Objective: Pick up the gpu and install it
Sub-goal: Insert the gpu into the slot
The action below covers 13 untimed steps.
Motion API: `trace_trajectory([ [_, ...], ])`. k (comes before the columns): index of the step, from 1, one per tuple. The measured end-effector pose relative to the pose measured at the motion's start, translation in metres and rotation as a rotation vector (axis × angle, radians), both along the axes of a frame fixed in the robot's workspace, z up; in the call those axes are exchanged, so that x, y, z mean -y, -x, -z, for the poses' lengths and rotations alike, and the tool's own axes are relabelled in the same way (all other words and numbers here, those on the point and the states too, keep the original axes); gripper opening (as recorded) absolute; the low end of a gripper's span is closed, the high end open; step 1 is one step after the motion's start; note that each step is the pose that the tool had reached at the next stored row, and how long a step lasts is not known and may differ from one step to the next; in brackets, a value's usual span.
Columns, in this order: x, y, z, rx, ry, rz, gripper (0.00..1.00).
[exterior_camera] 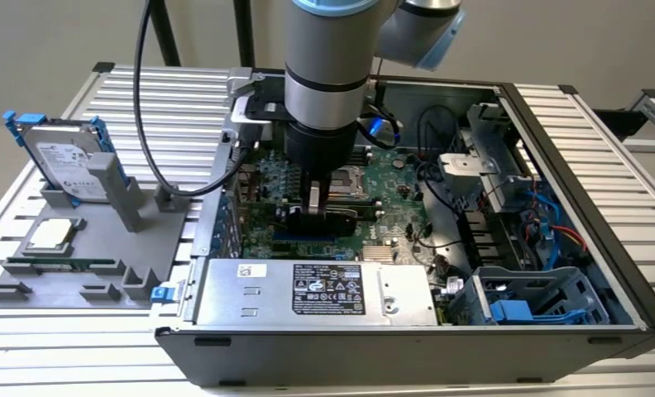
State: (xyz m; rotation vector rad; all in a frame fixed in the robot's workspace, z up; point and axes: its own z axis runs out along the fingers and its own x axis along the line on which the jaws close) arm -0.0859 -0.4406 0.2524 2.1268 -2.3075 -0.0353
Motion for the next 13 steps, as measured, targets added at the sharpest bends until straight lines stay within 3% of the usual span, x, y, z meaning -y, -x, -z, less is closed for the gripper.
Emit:
trace_trajectory([
  [13,0.0034,-0.0004,0.0000,0.0000,-0.0002,-0.011,0.00],
])
